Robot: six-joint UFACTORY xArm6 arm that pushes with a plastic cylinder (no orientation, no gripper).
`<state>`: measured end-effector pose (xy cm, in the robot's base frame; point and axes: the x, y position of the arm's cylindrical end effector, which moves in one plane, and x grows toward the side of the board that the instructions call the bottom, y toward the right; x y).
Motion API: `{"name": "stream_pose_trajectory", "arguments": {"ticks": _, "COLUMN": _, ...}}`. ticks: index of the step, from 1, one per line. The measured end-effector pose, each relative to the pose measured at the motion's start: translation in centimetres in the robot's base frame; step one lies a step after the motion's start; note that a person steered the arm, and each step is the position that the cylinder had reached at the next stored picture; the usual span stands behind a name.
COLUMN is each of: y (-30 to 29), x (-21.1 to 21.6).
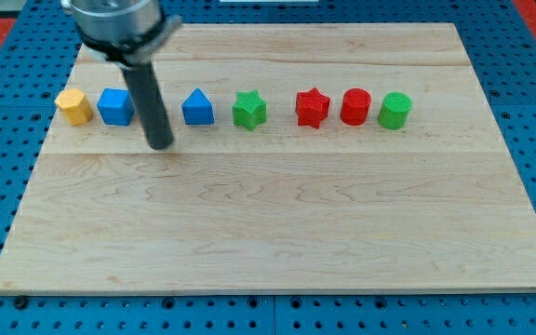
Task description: Slide the red circle slightly to the top
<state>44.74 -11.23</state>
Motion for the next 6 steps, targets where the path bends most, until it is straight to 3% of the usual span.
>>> {"name": "stream_pose_trajectory", "arguments": {"ticks": 1, "y": 10.1, "x": 2.1}}
{"name": "stream_pose_trajectory", "arguments": {"ticks": 3, "y": 21.2, "x": -3.3}}
{"name": "stream_pose_trajectory", "arguments": {"ticks": 5, "y": 22.5, "x": -6.2}}
{"name": "stream_pose_trajectory", "arguments": {"ticks": 6, "y": 21.6, "x": -9.7}}
